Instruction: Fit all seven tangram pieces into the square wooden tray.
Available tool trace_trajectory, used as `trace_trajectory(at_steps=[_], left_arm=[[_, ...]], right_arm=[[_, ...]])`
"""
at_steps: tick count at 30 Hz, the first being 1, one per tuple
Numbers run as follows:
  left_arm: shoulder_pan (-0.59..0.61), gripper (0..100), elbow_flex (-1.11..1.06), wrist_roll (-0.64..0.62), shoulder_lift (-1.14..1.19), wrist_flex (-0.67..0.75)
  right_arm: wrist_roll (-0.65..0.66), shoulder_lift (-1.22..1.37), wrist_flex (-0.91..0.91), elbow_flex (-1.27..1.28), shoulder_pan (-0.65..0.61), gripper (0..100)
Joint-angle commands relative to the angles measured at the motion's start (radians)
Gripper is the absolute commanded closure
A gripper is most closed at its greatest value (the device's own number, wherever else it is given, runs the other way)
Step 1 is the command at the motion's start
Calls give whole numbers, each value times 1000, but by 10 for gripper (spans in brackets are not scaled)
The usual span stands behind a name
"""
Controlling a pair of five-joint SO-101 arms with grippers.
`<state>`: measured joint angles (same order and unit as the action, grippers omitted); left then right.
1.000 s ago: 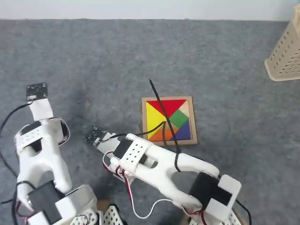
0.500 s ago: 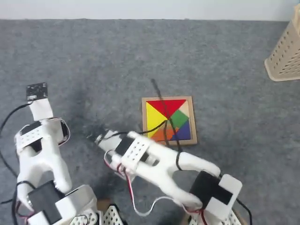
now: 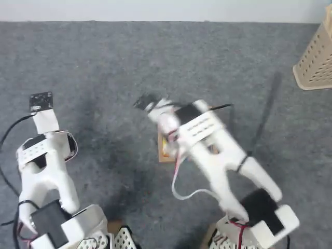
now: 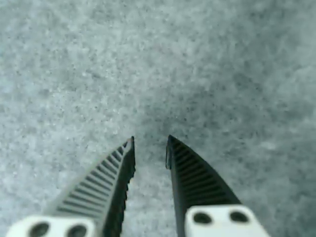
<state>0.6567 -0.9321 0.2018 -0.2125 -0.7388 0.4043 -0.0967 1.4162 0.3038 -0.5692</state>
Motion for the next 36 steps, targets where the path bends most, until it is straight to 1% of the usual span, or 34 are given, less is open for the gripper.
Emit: trace_trajectory(at_steps=[1, 3, 6, 11, 14, 19, 21, 23, 25, 26, 28, 30, 32, 34, 35, 36], left_arm=[[-6, 898, -1, 11, -2, 18], [-6, 898, -1, 11, -2, 18], [-6, 898, -1, 12, -2, 20], [-6, 898, -1, 12, -2, 20], [-6, 898, -1, 12, -2, 20], [-6, 898, -2, 12, -2, 20], [-6, 898, -2, 12, -2, 20], [-6, 898, -2, 12, -2, 20], [-6, 898, -2, 12, -2, 20], [-6, 898, -2, 12, -2, 20], [-6, 898, -2, 12, -2, 20], [-6, 898, -2, 12, -2, 20], [-6, 898, -2, 12, -2, 20], [-6, 898, -2, 12, -2, 20], [-6, 898, -2, 12, -2, 20], [-6, 898, -2, 12, -2, 20]], right_arm=[[160, -50, 12, -120, 186, 880], [241, 4, 16, -187, 236, 880], [324, 131, 18, -302, 252, 880], [420, 366, 18, -497, 229, 876], [508, 475, 19, -574, 205, 875], [620, 545, 19, -618, 160, 872], [647, 553, 31, -618, 142, 838], [657, 556, 45, -618, 134, 783], [655, 556, 50, -618, 134, 736], [654, 556, 51, -618, 136, 728], [654, 555, 51, -620, 139, 735], [618, 545, 53, -623, 140, 775], [500, 518, 54, -640, 150, 862], [367, 476, 54, -652, 162, 976], [305, 449, 56, -654, 165, 998], [256, 420, 71, -649, 166, 981]])
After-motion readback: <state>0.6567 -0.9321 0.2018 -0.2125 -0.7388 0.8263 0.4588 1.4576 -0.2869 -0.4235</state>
